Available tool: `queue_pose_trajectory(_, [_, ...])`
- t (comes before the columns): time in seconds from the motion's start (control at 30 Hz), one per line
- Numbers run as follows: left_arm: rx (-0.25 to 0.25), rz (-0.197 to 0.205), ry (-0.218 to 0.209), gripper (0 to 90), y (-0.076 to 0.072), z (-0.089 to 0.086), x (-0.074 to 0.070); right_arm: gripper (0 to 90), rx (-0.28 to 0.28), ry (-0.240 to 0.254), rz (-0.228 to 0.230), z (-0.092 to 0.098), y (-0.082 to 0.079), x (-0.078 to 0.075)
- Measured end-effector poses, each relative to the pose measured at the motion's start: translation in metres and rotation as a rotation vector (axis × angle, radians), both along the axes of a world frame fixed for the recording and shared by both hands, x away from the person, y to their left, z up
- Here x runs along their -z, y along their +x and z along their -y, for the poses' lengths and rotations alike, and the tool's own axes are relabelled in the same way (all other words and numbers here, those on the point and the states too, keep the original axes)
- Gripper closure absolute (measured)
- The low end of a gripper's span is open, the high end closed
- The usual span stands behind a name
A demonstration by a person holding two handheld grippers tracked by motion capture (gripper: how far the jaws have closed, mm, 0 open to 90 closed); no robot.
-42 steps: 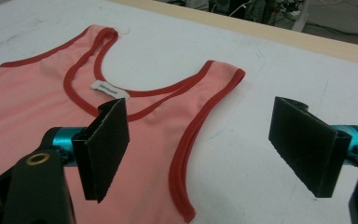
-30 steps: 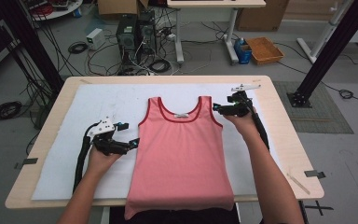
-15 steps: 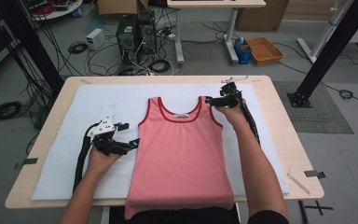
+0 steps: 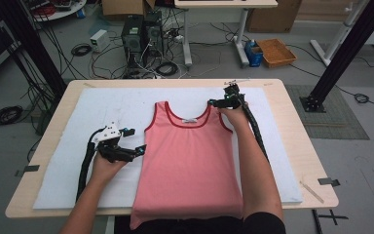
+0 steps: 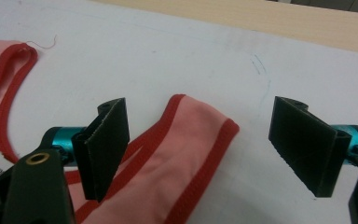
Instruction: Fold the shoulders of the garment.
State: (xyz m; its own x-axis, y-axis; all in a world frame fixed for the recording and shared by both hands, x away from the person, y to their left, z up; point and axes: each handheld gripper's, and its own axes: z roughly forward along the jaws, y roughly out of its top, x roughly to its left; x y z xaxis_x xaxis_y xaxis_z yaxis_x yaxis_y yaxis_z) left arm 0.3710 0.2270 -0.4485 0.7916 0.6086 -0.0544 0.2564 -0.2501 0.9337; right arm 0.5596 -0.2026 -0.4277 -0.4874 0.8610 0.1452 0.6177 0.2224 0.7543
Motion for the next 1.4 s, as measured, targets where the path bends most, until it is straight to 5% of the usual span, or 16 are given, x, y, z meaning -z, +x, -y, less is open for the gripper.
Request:
queue_pose_trajectory(0.37, [0.0,-0.001,-0.003,14.4,0.0,0.0,0.0,28.7,0.004,-0.063,-0.055,-0.007,0.008,0.018])
queue_pose_trajectory(0.47, [0.0,-0.001,-0.001,14.4,0.0,0.0,0.0,45.4,0.015,-0.108,-0.035,-0.009,0.007,0.017])
queue_pose_trajectory(0.6, [0.001,-0.001,-0.002,14.4,0.0,0.0,0.0,55.1,0.017,-0.146,-0.019,-0.011,0.005,0.017])
queue_pose_trajectory(0.67, [0.001,0.0,-0.002,14.4,0.0,0.0,0.0,72.5,-0.004,-0.15,-0.004,-0.015,0.002,0.017])
queue_pose_trajectory(0.73, [0.003,0.003,0.001,14.4,-0.001,0.0,0.0,79.8,-0.025,-0.158,0.008,-0.018,0.0,0.017])
queue_pose_trajectory(0.87, [0.004,0.002,-0.001,14.4,-0.001,0.0,0.0,83.3,-0.032,-0.174,0.018,-0.021,-0.002,0.015])
queue_pose_trajectory(1.4, [0.002,0.003,-0.004,14.4,-0.001,0.0,0.0,84.2,-0.136,-0.063,0.097,-0.013,-0.034,-0.02])
